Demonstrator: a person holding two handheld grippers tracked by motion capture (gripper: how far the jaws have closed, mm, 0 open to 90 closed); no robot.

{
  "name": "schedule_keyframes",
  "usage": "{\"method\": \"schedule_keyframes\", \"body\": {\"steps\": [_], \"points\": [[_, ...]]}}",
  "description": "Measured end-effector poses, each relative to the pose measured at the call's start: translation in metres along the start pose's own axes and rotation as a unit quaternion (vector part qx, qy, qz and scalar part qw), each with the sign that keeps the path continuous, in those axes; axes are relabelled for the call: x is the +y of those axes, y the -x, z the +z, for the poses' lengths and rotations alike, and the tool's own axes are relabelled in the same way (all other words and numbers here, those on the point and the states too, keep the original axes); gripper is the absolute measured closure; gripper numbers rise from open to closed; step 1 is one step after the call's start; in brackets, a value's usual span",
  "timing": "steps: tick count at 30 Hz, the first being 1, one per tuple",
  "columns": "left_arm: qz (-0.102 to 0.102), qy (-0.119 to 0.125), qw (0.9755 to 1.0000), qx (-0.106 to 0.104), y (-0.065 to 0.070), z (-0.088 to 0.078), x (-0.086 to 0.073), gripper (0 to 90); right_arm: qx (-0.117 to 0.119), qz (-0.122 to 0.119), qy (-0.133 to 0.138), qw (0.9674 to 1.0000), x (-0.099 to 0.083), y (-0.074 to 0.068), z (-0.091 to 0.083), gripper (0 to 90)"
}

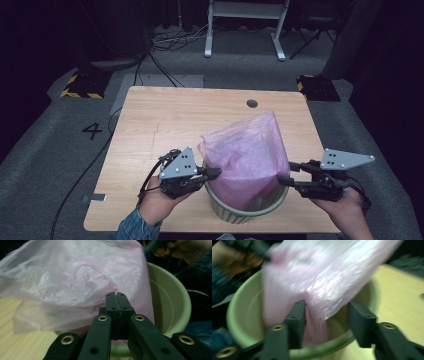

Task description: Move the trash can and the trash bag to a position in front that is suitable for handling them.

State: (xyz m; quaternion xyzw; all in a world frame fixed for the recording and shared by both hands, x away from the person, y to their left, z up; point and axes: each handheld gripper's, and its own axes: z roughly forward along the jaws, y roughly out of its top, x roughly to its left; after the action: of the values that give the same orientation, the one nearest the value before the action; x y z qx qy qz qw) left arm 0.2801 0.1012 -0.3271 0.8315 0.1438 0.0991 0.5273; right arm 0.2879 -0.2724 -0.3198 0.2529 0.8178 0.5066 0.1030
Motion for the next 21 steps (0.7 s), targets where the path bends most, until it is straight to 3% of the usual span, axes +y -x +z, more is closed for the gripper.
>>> {"method": "schedule_keyframes", "body": {"steps": [3, 7, 11, 15, 18, 21], "points": [[0.008, -0.003, 0.9999, -0.014, 0.004, 0.003, -0.001, 89.8, -0.021, 0.007, 0.044, 0.9988, 0.007, 0.008, -0.005, 42.7], [0.019, 0.003, 0.9995, -0.026, 0.009, 0.004, 0.000, 89.8, -0.027, 0.013, 0.065, 0.9975, 0.018, 0.018, -0.002, 40.0], [0.024, -0.003, 0.9993, -0.028, 0.012, 0.006, -0.002, 89.8, -0.033, 0.011, 0.049, 0.9982, 0.037, 0.028, 0.011, 39.9], [0.016, -0.003, 0.9993, -0.033, 0.012, 0.006, -0.005, 89.8, -0.039, 0.015, 0.032, 0.9986, 0.049, 0.037, 0.024, 38.8], [0.017, -0.005, 0.9993, -0.034, 0.013, 0.007, -0.007, 89.7, -0.015, 0.027, 0.024, 0.9992, 0.057, 0.043, 0.036, 37.1], [0.014, -0.007, 0.9992, -0.036, 0.014, 0.010, -0.007, 89.7, -0.003, 0.019, 0.012, 0.9997, 0.065, 0.042, 0.045, 36.9]]}}
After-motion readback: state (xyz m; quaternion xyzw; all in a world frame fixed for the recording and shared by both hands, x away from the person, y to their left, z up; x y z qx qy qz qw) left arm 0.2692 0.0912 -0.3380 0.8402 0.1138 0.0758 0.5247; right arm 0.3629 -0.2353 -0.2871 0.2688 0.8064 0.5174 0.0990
